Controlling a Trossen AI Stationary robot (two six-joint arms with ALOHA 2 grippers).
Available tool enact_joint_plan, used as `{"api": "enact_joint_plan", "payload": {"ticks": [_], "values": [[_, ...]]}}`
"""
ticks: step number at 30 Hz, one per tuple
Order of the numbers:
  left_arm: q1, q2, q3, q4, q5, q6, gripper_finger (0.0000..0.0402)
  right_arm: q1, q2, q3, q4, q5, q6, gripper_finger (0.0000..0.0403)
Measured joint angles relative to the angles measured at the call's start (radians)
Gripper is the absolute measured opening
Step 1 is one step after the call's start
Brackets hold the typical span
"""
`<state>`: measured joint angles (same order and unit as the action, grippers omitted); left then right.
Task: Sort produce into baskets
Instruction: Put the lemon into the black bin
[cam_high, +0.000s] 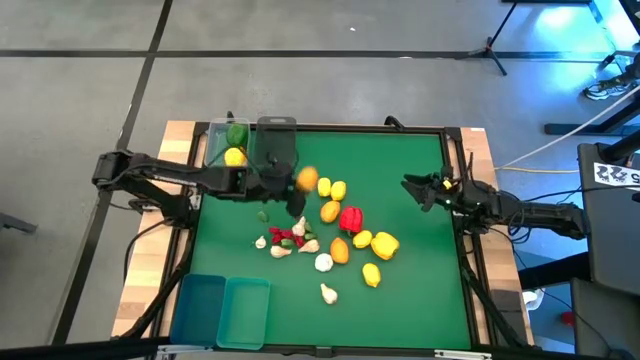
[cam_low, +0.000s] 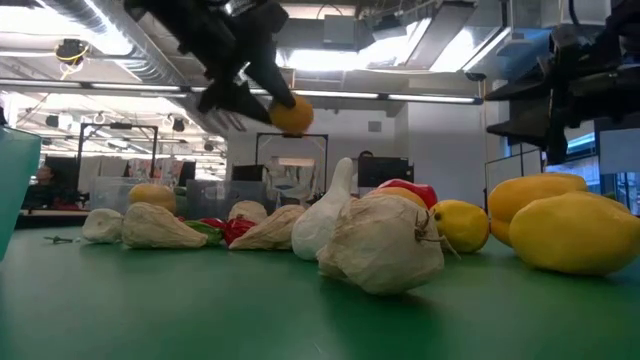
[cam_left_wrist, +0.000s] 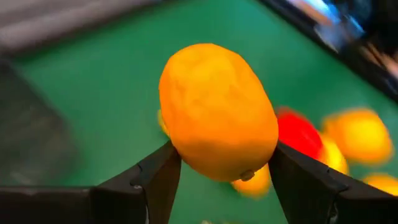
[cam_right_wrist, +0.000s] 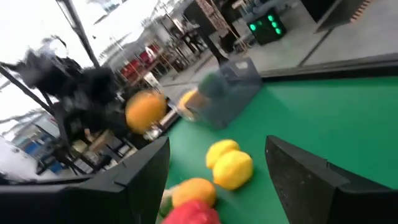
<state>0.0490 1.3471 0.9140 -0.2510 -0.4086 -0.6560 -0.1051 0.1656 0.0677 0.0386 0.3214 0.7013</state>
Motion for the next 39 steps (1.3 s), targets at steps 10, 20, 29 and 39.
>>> {"api": "enact_joint_plan", "payload": {"ticks": [10, 20, 29, 39], "values": [[0.181, -0.011, 0.094, -0.140, 0.120, 0.075, 0.0226, 0.000, 0.030, 0.002, -0.051, -0.025, 0.029, 0.0261], [0.271, -0.011, 0.114, -0.288, -0.047, -0.087, 0.0226, 0.000, 0.030, 0.002, -0.071, -0.024, 0.027, 0.0261], [0.486, 0.068, 0.115, -0.289, 0.067, -0.174, 0.0226, 0.000, 0.030, 0.003, -0.099, -0.024, 0.024, 0.0261], [0.610, 0.154, 0.115, -0.291, 0.091, -0.121, 0.0226, 0.000, 0.030, 0.003, -0.098, -0.024, 0.025, 0.0261]]}}
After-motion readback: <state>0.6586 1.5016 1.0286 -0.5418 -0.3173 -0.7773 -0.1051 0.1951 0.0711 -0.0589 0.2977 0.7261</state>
